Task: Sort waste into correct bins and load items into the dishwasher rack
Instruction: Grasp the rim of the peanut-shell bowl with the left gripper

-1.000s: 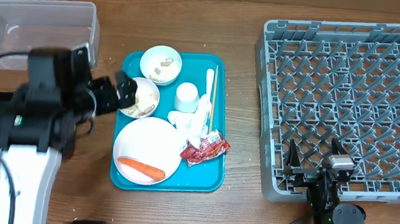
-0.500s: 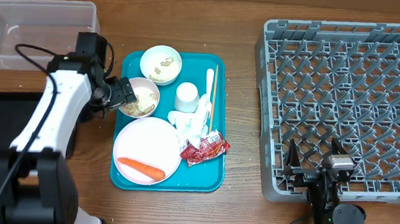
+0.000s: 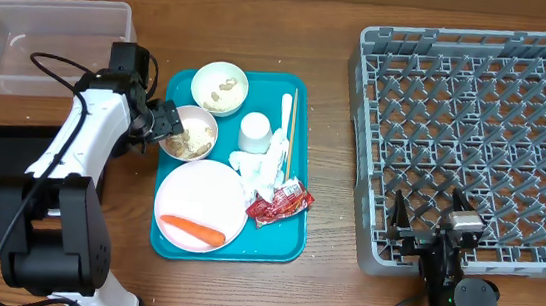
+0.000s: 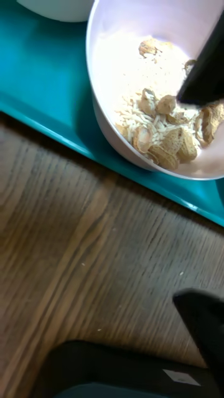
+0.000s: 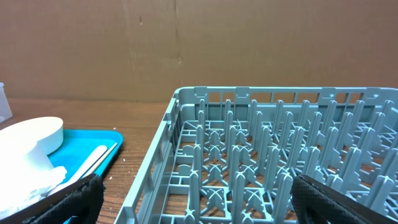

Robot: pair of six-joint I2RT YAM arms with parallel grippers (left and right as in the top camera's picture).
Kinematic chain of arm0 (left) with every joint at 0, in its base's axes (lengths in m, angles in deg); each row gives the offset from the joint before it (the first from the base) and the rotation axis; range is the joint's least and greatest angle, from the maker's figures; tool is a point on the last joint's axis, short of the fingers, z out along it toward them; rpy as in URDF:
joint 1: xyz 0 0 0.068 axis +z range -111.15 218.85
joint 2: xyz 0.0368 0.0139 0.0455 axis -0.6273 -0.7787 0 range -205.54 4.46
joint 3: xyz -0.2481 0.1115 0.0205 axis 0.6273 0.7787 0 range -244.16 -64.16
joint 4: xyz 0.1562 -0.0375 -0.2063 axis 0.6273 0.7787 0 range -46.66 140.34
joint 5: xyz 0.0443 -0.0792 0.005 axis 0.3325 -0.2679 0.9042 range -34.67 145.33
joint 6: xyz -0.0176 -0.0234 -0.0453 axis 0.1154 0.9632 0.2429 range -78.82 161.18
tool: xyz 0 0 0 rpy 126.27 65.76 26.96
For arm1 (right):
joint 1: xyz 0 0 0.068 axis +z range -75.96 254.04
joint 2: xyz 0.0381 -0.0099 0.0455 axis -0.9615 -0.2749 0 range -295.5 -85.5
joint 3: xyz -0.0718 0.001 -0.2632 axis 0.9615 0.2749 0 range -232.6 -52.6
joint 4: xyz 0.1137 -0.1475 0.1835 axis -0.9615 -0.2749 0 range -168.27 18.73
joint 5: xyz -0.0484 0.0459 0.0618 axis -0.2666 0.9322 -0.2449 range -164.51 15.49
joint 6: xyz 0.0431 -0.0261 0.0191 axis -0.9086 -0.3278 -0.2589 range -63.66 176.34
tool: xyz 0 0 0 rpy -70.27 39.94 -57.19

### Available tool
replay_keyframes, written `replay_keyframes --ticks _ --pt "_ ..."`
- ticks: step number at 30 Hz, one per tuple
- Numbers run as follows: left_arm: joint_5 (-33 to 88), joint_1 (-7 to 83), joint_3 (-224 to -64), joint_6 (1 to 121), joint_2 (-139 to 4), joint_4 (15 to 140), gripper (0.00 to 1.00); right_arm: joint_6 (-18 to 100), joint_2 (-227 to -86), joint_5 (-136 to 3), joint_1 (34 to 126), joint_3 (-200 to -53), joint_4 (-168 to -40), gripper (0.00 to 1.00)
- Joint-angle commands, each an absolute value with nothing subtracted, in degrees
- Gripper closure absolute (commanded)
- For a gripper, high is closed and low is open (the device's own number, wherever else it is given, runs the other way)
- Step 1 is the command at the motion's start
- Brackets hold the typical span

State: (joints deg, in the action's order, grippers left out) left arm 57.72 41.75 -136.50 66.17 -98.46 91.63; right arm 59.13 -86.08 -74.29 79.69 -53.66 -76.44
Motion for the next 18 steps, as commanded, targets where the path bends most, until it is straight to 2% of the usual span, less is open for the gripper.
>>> replay_keyframes --ticks 1,13,17,18 --pt "58.29 41.12 -137.15 65.58 -99.35 91.39 0.21 59.19 -85.67 -73.96 79.65 -53.07 -76.12 0.00" --pt "58.51 38.78 -135.01 66.08 -102.11 89.40 0.18 59.17 -85.67 -73.98 79.65 -53.07 -76.12 0.00" --pt "59.45 38.89 -134.99 66.00 -104.03 89.12 0.23 59.17 -85.67 -73.96 79.65 -53.07 -76.12 0.00" --pt "59.87 38.89 -135.21 66.00 -103.88 89.16 0.28 59.17 -85.67 -73.96 79.65 -53.07 -76.12 0.00"
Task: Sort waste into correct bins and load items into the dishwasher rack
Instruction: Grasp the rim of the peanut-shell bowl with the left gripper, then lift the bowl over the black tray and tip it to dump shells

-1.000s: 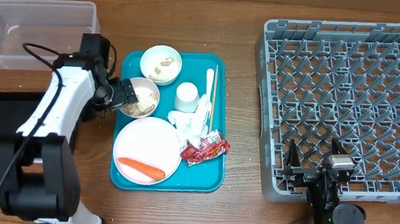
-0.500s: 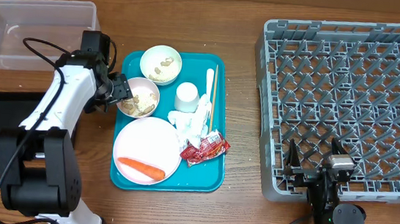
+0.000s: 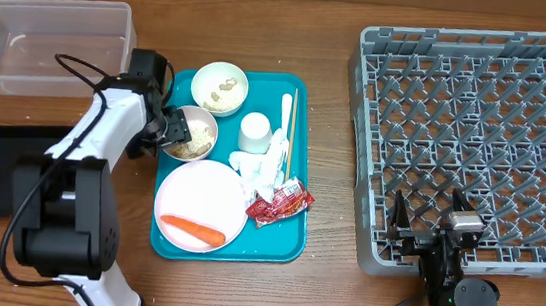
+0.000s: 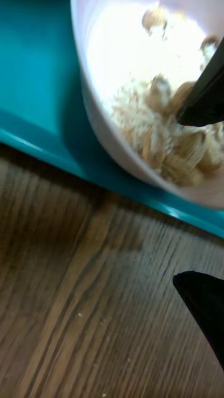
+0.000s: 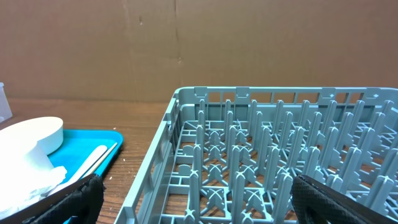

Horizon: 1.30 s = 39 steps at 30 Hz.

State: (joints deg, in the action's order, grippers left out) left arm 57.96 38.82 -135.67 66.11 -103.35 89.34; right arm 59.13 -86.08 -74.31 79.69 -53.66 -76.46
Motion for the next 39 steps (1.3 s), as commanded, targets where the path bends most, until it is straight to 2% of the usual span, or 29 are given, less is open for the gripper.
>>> replay_keyframes --ticks 1,11,17,21,28,39 --pt "59.84 38.89 -135.21 66.00 -103.88 89.14 0.30 59.17 -85.67 -73.98 79.65 -53.07 -76.12 0.00" --pt "59.84 38.89 -138.27 65.97 -103.83 92.70 0.59 59.17 -85.67 -73.96 79.65 -53.07 -76.12 0.00" --pt "59.82 38.89 -138.88 65.97 -103.83 93.23 0.67 59.17 -85.67 -73.96 79.65 -53.07 -76.12 0.00" --pt "59.82 38.89 -139.43 65.58 -103.77 93.88 0.80 59.17 -85.67 -73.96 79.65 -53.07 -76.12 0.00" --pt "59.84 38.89 -144.56 65.54 -103.75 98.89 0.96 59.17 -85.67 -73.98 79.65 -53.07 -76.12 0.00" --pt "59.84 38.93 -151.53 65.36 -103.75 106.93 0.96 59.17 -85.67 -73.98 79.65 -53.07 -76.12 0.00"
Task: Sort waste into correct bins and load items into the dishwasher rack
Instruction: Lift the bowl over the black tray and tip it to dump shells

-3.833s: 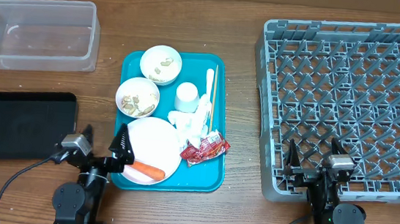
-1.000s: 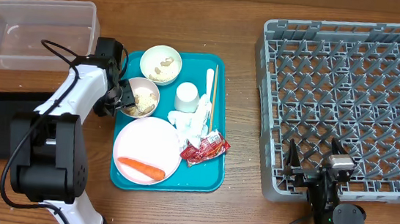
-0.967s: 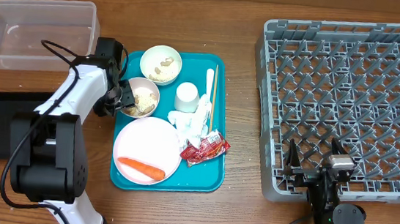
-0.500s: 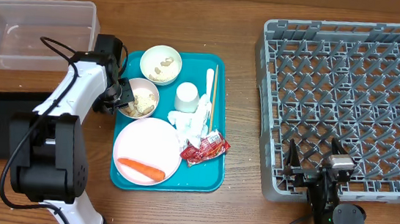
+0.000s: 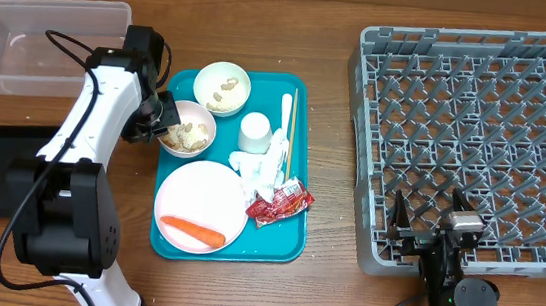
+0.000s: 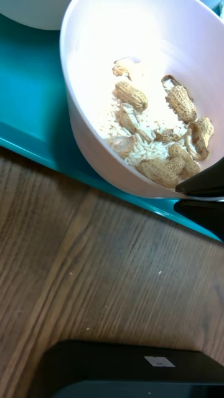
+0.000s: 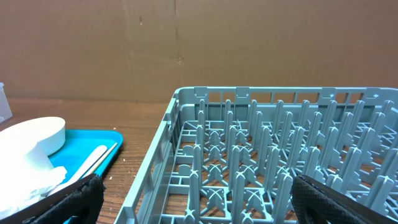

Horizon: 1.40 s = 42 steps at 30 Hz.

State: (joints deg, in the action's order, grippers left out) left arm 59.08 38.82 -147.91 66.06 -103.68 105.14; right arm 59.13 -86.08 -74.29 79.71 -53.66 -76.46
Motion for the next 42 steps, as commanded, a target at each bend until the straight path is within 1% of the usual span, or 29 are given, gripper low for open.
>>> replay_keyframes --ticks 1,3,6,8,13,18,24,29,31,36,42 --pt "59.84 38.93 -152.65 65.36 -103.75 108.16 0.96 59.17 -85.67 -73.98 79.65 -53.07 -76.12 0.00" --pt "60.81 38.95 -155.32 65.34 -103.64 111.22 0.96 59.17 -85.67 -73.98 79.65 -53.07 -76.12 0.00" --pt "66.40 40.09 -162.35 65.65 -103.22 119.63 0.96 59.17 -85.67 -73.98 79.65 -53.07 -76.12 0.00" --pt "67.97 41.23 -164.82 66.02 -102.81 122.95 0.96 59.17 -85.67 -73.96 79.65 -53.07 -76.12 0.00" --pt "73.64 47.35 -166.40 71.57 -98.52 130.10 0.96 59.17 -85.67 -73.96 79.65 -53.07 -76.12 0.00" --pt "73.94 55.19 -166.37 71.66 -94.96 133.51 0.96 59.17 -85.67 -73.98 79.65 -53.07 -76.12 0.00" --pt "74.23 61.09 -166.20 72.99 -94.96 134.14 0.96 59.17 -85.67 -73.96 79.65 -53.07 -76.12 0.00" --pt "86.05 66.86 -166.20 84.25 -94.96 136.40 0.96 59.17 -85.67 -73.98 79.65 -53.07 -76.12 0.00" --pt "89.24 68.48 -166.09 86.72 -94.96 136.42 0.96 59.17 -85.67 -73.96 79.65 -53.07 -76.12 0.00" --pt "95.14 71.52 -163.73 88.36 -95.18 132.35 0.96 59.17 -85.67 -73.96 79.65 -53.07 -76.12 0.00" --pt "105.53 71.74 -156.95 88.60 -95.57 126.54 0.96 59.17 -85.67 -73.96 79.65 -53.07 -76.12 0.00"
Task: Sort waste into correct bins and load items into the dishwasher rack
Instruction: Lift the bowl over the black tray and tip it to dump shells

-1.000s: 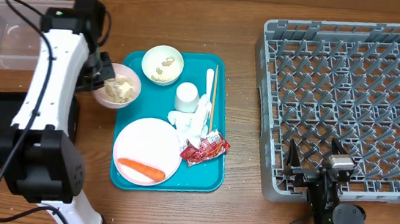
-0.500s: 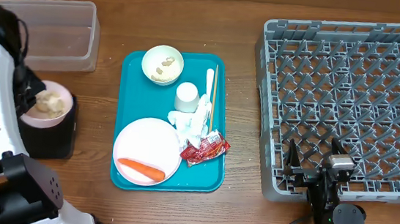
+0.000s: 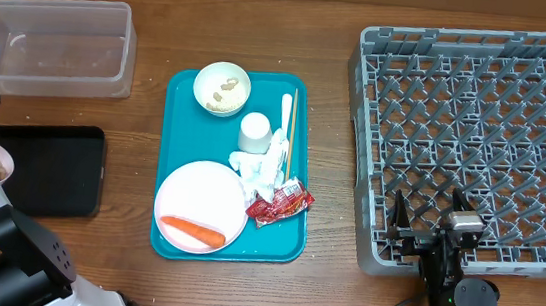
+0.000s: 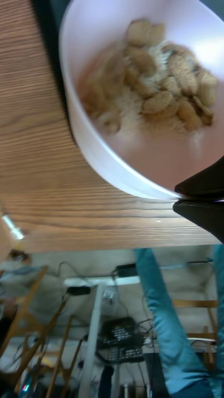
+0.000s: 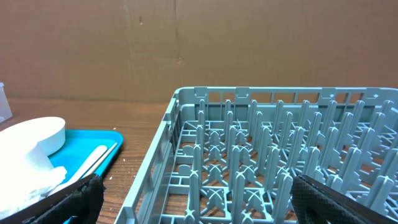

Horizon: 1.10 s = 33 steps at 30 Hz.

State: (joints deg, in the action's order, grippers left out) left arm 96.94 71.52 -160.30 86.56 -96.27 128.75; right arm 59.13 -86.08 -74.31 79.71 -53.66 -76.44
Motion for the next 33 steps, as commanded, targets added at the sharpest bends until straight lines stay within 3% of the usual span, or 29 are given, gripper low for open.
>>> replay_keyframes --ticks 1,10,16,24,33 --pt "107.19 71.74 -155.05 88.55 -95.57 125.25 0.96 59.17 -85.67 -73.98 79.65 -53.07 -76.12 0.00" --pt "115.36 71.34 -144.28 85.69 -95.64 116.48 0.96 59.17 -85.67 -73.98 79.65 -53.07 -76.12 0.00" --pt "117.46 69.47 -141.35 76.90 -97.23 108.88 0.96 59.17 -85.67 -73.96 79.65 -53.07 -76.12 0.00" --pt "130.92 62.93 -141.35 75.15 -108.16 108.66 0.96 59.17 -85.67 -73.98 79.65 -53.07 -76.12 0.00" --pt "140.93 61.68 -141.35 67.11 -112.64 107.09 0.96 59.17 -85.67 -73.96 79.65 -53.07 -76.12 0.00"
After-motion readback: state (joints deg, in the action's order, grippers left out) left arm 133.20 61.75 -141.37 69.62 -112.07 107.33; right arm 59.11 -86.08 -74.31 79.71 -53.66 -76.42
